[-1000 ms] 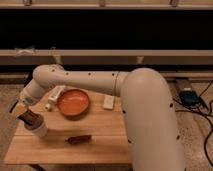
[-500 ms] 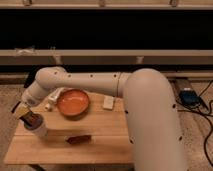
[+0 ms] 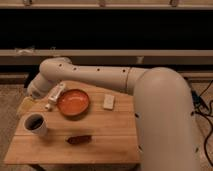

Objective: Place the eraser in the ceramic cup

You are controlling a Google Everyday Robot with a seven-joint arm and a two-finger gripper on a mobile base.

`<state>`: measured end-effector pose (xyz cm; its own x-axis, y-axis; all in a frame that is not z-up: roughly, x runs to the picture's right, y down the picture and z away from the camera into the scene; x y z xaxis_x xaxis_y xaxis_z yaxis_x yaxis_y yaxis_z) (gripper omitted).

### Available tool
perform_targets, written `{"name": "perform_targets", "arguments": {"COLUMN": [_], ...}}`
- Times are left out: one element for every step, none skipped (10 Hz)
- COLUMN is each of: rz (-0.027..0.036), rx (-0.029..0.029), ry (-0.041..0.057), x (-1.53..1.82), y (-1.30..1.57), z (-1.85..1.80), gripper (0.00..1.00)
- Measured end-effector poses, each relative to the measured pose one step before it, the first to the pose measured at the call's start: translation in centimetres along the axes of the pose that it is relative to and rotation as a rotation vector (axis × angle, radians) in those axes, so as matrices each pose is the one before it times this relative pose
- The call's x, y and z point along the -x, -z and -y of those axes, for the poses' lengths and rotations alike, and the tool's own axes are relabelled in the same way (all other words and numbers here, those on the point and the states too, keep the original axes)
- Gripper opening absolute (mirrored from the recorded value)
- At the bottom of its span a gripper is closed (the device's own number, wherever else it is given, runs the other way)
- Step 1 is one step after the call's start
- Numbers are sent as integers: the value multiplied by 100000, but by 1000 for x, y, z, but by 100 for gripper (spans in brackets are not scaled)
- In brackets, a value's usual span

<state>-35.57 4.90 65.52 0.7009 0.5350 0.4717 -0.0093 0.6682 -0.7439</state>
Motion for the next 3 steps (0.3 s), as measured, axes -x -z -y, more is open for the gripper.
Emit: {"name": "perform_targets", "arguments": {"rz": [-853,-121,7], "rx": [-1534,398,-13], "ry": [-468,307,-58], "x": [-310,111,-33], "y": [1059,-223,18], "z": [464,-188,8], "gripper": [80,80,80]}}
